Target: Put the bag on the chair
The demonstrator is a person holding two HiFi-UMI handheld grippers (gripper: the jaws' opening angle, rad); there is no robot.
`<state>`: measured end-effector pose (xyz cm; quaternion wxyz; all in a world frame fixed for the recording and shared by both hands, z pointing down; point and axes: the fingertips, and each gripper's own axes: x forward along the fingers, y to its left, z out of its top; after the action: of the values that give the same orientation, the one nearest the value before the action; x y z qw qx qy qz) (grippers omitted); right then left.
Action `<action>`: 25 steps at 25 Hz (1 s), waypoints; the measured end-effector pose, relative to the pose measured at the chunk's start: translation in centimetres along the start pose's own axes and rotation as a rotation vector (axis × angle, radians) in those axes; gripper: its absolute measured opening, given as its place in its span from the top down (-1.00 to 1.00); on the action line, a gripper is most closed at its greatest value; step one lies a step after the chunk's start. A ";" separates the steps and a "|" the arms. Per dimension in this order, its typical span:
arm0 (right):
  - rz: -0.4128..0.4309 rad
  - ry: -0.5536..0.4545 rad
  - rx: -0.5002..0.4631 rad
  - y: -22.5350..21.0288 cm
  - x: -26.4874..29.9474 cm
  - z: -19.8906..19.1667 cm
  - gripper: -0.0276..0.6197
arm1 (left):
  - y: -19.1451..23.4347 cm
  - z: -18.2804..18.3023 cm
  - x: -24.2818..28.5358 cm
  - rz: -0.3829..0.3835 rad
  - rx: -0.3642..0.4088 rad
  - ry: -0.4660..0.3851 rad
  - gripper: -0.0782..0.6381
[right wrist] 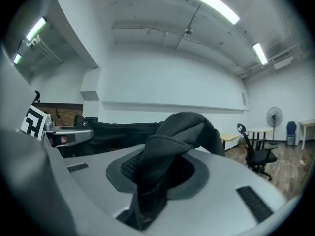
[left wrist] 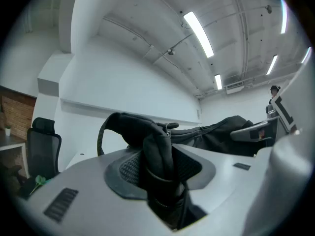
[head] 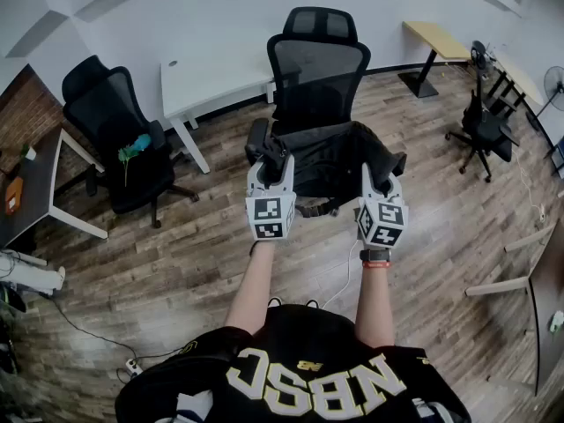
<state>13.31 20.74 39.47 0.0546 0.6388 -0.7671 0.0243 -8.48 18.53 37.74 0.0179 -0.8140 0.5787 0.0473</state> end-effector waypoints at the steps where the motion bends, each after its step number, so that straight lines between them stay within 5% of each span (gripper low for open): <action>1: 0.002 -0.002 0.002 -0.1 0.1 0.0 0.61 | -0.1 0.0 0.1 0.002 0.000 0.000 0.30; 25: 0.110 -0.025 0.099 -3.8 -0.3 -2.3 0.57 | -5.1 -0.9 0.0 0.052 0.028 0.036 0.29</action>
<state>17.21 20.57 41.60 0.0118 0.5977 -0.7996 0.0573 -3.63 20.09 38.48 0.0177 -0.7989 0.6006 0.0252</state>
